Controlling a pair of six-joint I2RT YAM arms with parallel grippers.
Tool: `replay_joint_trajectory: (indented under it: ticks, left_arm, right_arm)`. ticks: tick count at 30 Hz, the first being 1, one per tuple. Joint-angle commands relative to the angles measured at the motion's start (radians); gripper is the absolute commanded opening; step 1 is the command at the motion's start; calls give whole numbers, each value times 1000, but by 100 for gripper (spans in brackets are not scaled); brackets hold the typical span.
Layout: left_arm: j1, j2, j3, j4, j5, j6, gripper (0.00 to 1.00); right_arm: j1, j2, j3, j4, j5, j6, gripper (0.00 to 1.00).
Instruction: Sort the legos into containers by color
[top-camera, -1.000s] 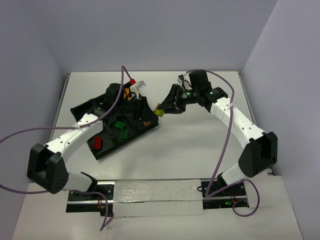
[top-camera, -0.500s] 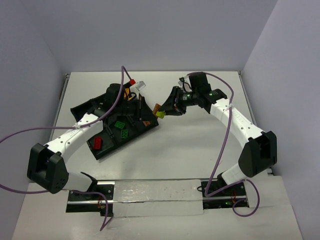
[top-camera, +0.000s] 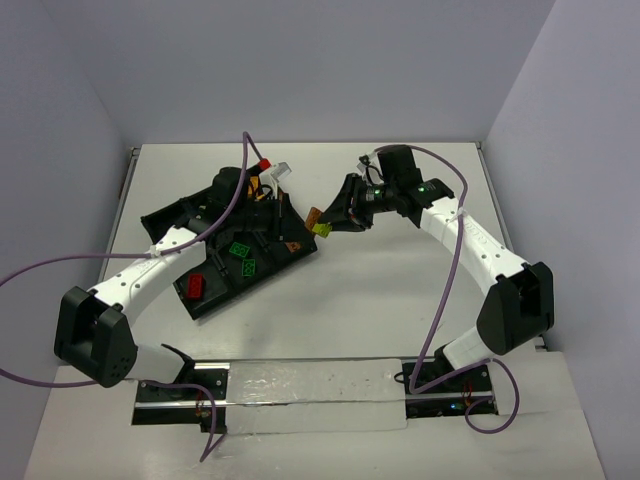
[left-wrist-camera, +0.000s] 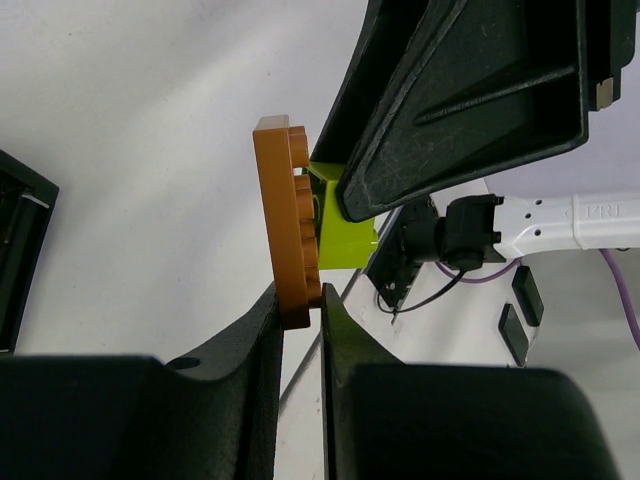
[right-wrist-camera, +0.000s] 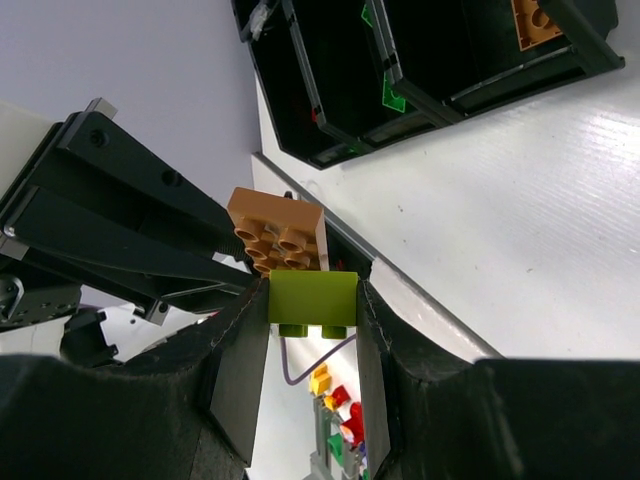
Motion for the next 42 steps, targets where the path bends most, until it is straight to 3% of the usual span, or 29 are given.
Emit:
replay_joint_trajectory:
  ticks: [1, 6, 14, 26, 27, 29, 34, 35, 36, 42]
  left_arm:
    - [-3, -4, 12, 16, -48, 13, 0]
    - [51, 14, 51, -111, -132, 32, 0]
    - [224, 0, 39, -186, -146, 38, 0]
    - [233, 163, 53, -131, -182, -106, 0]
    - [232, 172, 61, -132, -192, -106, 3]
    - [227, 203, 96, -141, -218, -103, 19]
    - [216, 221, 151, -177, -259, -82, 77]
    - [216, 218, 152, -178, -262, -82, 78]
    - [215, 214, 164, -192, -268, -75, 88]
    - [201, 146, 212, -241, -247, 1, 91]
  right_arm:
    - [-7, -19, -3, -4, 7, -23, 22]
    - [-24, -70, 33, -121, 136, -89, 21]
    - [-48, -121, 191, -294, 367, -191, 22]
    - [-49, -108, 167, -295, 377, -205, 21]
    - [-49, -106, 169, -295, 375, -206, 21]
    - [-49, -103, 171, -296, 369, -208, 21]
    - [-49, -94, 164, -301, 357, -213, 21]
    - [-49, -92, 164, -301, 357, -216, 21]
    - [-49, -92, 159, -301, 353, -216, 21]
    - [-50, -83, 132, -288, 323, -212, 21]
